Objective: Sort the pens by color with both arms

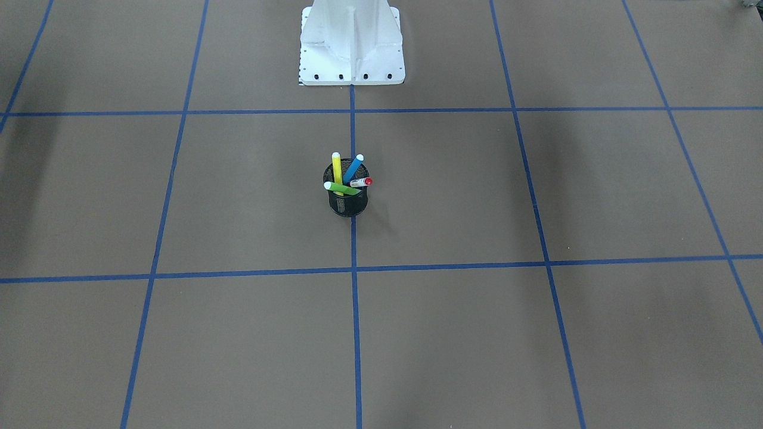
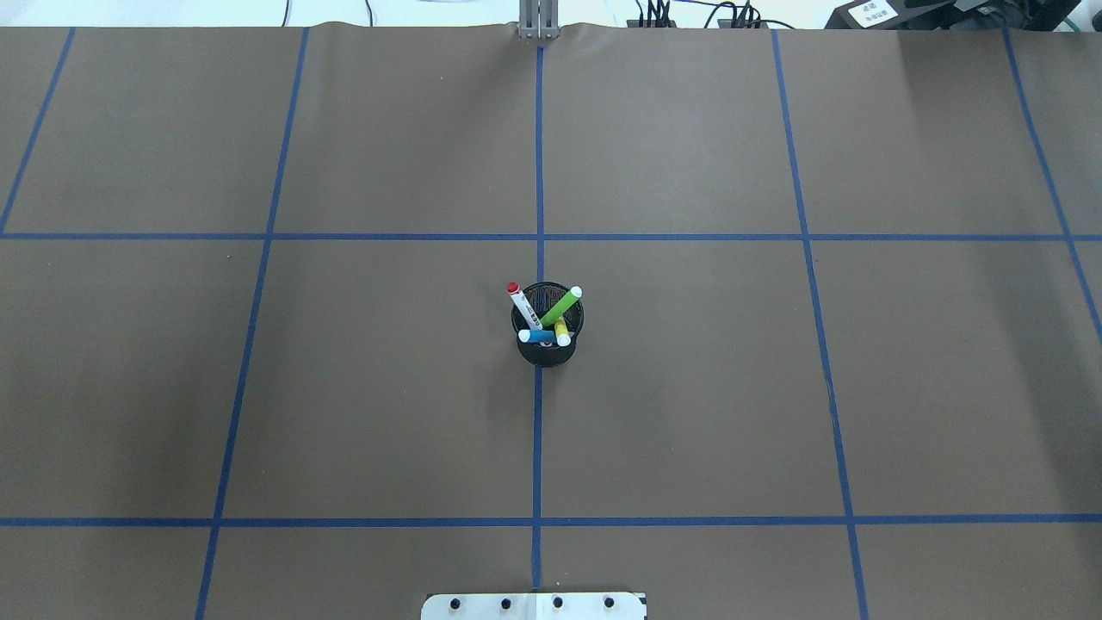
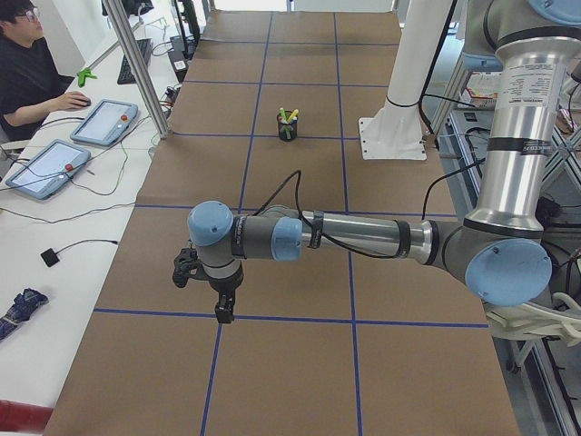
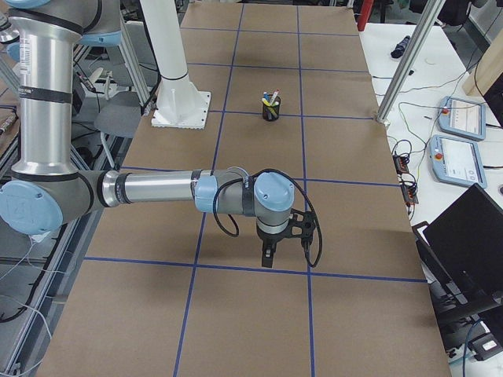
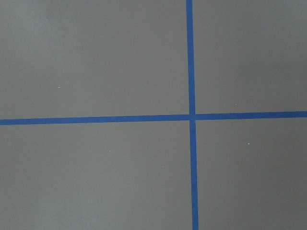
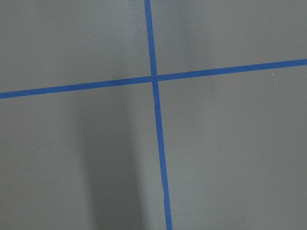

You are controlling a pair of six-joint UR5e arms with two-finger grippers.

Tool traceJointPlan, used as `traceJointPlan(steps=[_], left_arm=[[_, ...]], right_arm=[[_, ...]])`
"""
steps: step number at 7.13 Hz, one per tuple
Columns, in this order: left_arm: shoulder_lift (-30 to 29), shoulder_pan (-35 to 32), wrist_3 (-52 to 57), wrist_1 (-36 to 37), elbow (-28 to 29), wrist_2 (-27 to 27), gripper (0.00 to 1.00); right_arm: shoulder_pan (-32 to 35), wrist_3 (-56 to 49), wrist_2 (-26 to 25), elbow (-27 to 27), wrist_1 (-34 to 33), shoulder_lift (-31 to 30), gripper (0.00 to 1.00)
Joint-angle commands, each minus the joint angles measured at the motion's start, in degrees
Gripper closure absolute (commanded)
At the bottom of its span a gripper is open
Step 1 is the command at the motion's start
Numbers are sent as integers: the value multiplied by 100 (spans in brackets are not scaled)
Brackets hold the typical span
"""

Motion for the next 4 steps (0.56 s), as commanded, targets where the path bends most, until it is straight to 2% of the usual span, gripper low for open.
traceJointPlan(steps=[1, 4], left_arm=[[-15, 1, 0, 1, 0, 12, 0], [-112, 1, -53, 27, -8, -40, 0]], right_arm=[[0, 31, -37, 22, 9, 3, 0], [0, 49, -55, 22, 18, 29, 0]])
